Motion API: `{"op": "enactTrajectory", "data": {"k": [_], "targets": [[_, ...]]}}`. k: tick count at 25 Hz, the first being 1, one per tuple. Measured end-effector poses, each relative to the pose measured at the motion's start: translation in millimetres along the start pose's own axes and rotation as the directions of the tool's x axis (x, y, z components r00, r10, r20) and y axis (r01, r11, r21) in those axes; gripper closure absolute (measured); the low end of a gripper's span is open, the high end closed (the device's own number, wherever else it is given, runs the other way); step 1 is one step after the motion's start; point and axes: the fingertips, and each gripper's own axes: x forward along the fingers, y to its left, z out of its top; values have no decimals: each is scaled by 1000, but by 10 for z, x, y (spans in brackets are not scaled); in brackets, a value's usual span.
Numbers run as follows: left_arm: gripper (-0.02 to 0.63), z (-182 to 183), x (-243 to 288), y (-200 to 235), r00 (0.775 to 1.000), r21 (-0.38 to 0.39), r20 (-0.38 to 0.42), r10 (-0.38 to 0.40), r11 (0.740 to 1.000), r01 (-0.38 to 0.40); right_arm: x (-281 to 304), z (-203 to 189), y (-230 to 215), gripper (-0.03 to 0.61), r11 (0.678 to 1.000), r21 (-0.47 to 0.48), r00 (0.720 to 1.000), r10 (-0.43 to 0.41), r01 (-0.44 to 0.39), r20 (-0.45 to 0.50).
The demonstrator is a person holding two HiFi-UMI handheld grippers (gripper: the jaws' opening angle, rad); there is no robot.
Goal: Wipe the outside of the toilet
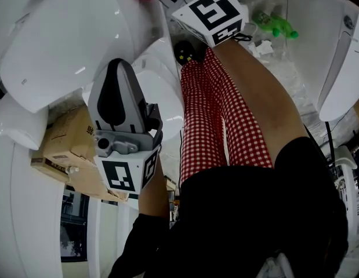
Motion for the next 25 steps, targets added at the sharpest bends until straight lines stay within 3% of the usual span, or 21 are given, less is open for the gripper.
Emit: {"op": "enactTrajectory", "data": {"k": [6, 12, 17, 25], "targets": [[603, 14, 5, -16, 1000, 7, 5, -1, 1000, 1, 37, -5, -80, 523, 999, 34, 1000, -21, 21, 5], [603, 4, 12, -6, 1000, 10, 5, -2, 1000, 2, -78, 51, -245, 523, 994, 37, 993, -105, 104, 48], [603, 36, 13, 27, 999, -71, 34, -3, 997, 5, -346, -1, -401, 523, 986, 33, 985, -162, 161, 50], [603, 41, -32, -3, 999, -94, 44, 3, 996, 1, -856, -169, -275, 523, 978, 97, 981, -189, 183, 51]]}}
